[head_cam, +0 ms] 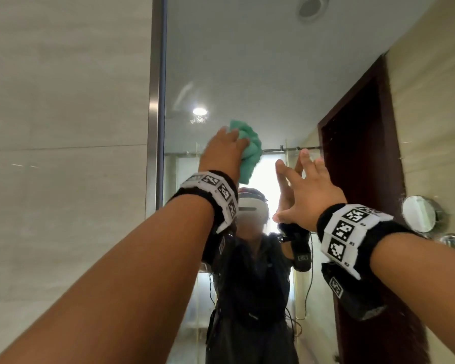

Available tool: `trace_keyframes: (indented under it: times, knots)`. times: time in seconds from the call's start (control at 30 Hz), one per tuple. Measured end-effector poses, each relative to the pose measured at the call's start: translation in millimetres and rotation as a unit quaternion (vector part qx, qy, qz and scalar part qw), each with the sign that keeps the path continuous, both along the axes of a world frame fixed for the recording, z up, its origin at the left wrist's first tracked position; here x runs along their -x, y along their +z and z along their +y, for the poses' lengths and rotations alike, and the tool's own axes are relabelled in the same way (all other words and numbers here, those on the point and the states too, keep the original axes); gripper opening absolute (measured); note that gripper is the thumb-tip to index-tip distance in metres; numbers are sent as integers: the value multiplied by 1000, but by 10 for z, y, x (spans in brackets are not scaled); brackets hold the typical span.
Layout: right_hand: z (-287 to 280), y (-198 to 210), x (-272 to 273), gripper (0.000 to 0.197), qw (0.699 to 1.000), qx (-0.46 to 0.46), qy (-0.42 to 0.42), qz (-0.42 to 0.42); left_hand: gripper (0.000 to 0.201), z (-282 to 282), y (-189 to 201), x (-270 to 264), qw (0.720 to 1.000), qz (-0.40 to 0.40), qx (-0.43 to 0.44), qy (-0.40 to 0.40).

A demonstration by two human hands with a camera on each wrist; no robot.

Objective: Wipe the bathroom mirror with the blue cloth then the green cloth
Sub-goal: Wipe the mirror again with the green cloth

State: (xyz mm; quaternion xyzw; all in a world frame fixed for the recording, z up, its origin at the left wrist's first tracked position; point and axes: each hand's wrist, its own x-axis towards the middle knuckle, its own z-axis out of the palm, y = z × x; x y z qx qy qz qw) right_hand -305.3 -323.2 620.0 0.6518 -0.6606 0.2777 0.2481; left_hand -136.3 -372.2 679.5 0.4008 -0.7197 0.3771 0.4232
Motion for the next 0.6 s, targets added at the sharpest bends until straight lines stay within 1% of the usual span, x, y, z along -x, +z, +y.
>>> trace_keyframes:
  times: [0.1, 0.17, 0.2, 0.27, 0.33, 0.4, 0.43, 0.5, 0.6]
  knots:
    - [-8, 2, 3, 114, 1000, 2, 3, -2, 55, -45, -97, 30, 998, -61, -19, -21]
    - [-9, 1, 1, 115, 1000, 3, 4, -4, 61, -69, -44, -83, 997, -71, -23, -5]
    - [-6, 0, -1, 115, 1000, 3, 3, -4, 59, -77, 0, -164, 999, -48, -21, 5]
    - [-5, -8, 0, 115, 1000, 2, 2, -3, 49, -91, 115, -361, 999, 44, -15, 23]
    - [-7, -13, 1, 115, 1000, 3, 3, -1, 43, -104, 260, -537, 992, 122, -18, 29]
    - [-20, -15, 7, 113, 1000, 4, 1, 2, 43, -104, 372, -606, 987, 154, -31, 30]
    - [-27, -13, 14, 113, 1000, 6, 1, 4, 44, -90, 406, -579, 988, 149, -33, 37]
    - [-36, -8, 21, 113, 1000, 12, 1, 5, 44, -52, 390, -438, 995, 94, -22, 40]
    - [-42, -2, 26, 114, 1000, 12, 4, 0, 51, -5, 148, -147, 1000, -5, -4, 22]
